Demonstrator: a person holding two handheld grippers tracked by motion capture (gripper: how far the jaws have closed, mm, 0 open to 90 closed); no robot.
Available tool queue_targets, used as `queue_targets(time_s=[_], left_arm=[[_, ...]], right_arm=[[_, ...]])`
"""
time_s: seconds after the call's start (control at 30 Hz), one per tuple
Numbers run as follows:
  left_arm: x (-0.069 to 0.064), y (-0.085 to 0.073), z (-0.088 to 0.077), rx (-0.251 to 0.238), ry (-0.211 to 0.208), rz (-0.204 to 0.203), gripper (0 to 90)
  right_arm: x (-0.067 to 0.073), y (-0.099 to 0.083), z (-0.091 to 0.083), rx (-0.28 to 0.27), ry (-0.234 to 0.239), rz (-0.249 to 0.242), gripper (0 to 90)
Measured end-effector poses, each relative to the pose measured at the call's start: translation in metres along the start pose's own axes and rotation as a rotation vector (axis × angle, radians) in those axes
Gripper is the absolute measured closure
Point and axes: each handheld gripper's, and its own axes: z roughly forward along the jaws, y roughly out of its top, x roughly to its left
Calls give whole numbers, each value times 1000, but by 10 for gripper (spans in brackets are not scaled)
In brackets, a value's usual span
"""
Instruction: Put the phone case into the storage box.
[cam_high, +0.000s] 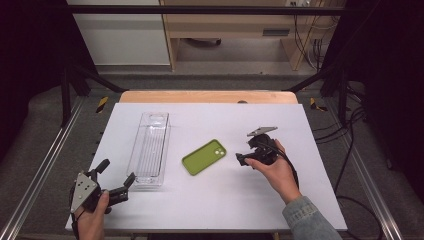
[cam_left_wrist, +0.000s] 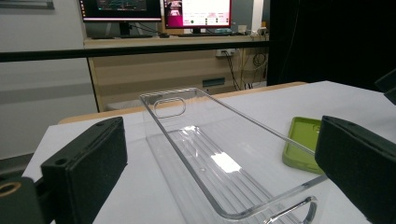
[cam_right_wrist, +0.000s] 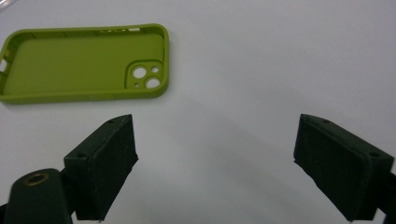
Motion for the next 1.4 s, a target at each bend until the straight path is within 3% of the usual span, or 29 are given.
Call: queue_targets(time_s=[0.33, 0.63, 0.87, 1.4], left_arm=[[-2, 0, 4, 8, -22, 9, 19], [-2, 0, 4, 5, -24, 9, 19], [-3, 1, 6, 6, -29, 9, 19], [-2, 1, 6, 1, -27, 3, 19]], right_arm=[[5, 14, 12, 2, 60, 6, 220], [10, 23, 26, 7, 95, 32, 393], [15, 31, 36, 2, 89, 31, 494], [17, 32, 53, 45, 123, 32, 609]])
